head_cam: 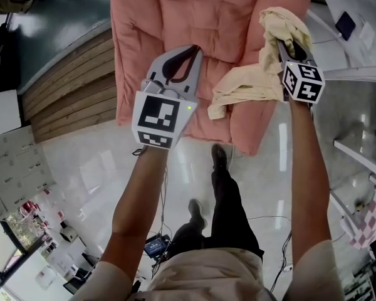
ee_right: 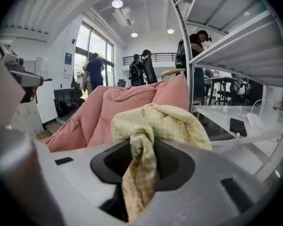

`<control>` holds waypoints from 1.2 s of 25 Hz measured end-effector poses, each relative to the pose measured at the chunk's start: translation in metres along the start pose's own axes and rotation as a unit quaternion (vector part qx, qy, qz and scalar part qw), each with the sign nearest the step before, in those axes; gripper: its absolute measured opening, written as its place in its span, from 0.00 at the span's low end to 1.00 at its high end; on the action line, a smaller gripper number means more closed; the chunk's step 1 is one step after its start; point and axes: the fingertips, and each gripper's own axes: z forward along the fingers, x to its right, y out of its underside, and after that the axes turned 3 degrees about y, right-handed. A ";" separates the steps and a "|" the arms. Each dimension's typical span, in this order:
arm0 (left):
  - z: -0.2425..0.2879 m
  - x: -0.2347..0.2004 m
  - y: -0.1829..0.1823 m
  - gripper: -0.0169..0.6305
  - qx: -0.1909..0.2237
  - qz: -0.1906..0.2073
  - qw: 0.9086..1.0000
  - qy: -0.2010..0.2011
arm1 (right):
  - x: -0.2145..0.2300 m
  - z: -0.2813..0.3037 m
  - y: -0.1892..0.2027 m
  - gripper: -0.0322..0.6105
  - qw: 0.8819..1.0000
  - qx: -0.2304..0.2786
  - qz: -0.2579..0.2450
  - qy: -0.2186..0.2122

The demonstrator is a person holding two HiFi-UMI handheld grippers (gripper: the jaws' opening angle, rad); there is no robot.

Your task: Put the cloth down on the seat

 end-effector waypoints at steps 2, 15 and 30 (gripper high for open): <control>0.001 -0.001 -0.001 0.05 0.001 0.000 1.000 0.000 | 0.002 0.004 0.005 0.23 1.000 -0.005 0.002 -0.002; -0.031 -0.004 -0.024 0.05 0.012 0.010 1.000 -0.012 | -0.012 -0.031 0.002 0.49 1.000 -0.017 0.012 -0.011; -0.136 0.007 -0.104 0.05 0.057 0.037 0.997 -0.025 | -0.050 -0.177 -0.113 0.09 0.997 0.077 0.014 0.011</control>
